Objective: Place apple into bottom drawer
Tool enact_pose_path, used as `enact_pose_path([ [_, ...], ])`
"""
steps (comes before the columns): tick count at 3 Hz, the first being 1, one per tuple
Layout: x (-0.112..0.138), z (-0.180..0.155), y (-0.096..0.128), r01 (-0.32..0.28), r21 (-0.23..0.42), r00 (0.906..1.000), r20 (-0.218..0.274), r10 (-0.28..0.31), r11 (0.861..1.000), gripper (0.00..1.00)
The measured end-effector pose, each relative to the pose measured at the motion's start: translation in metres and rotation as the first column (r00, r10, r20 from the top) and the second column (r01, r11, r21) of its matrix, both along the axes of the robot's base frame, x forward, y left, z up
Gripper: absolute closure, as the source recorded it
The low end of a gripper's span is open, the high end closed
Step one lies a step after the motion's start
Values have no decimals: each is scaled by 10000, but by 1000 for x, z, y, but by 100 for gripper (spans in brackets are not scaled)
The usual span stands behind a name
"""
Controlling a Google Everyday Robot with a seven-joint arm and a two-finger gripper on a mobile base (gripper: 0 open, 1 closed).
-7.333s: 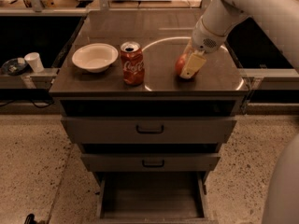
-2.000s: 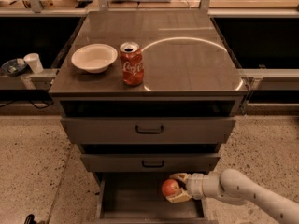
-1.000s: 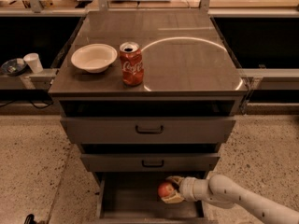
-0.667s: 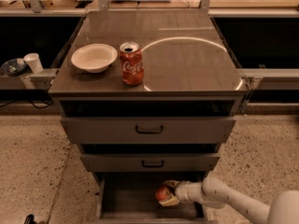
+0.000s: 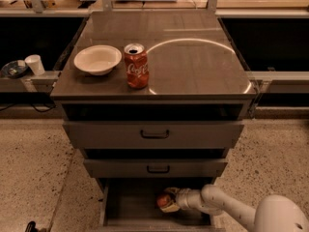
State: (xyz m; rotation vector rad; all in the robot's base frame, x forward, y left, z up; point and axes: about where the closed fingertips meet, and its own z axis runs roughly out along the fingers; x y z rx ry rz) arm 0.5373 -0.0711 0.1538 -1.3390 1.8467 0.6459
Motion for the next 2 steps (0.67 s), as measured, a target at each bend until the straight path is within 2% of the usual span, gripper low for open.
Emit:
enact_pose_path([
  [2, 2, -3, 0, 43, -5, 10000, 2, -43, 10000, 34],
])
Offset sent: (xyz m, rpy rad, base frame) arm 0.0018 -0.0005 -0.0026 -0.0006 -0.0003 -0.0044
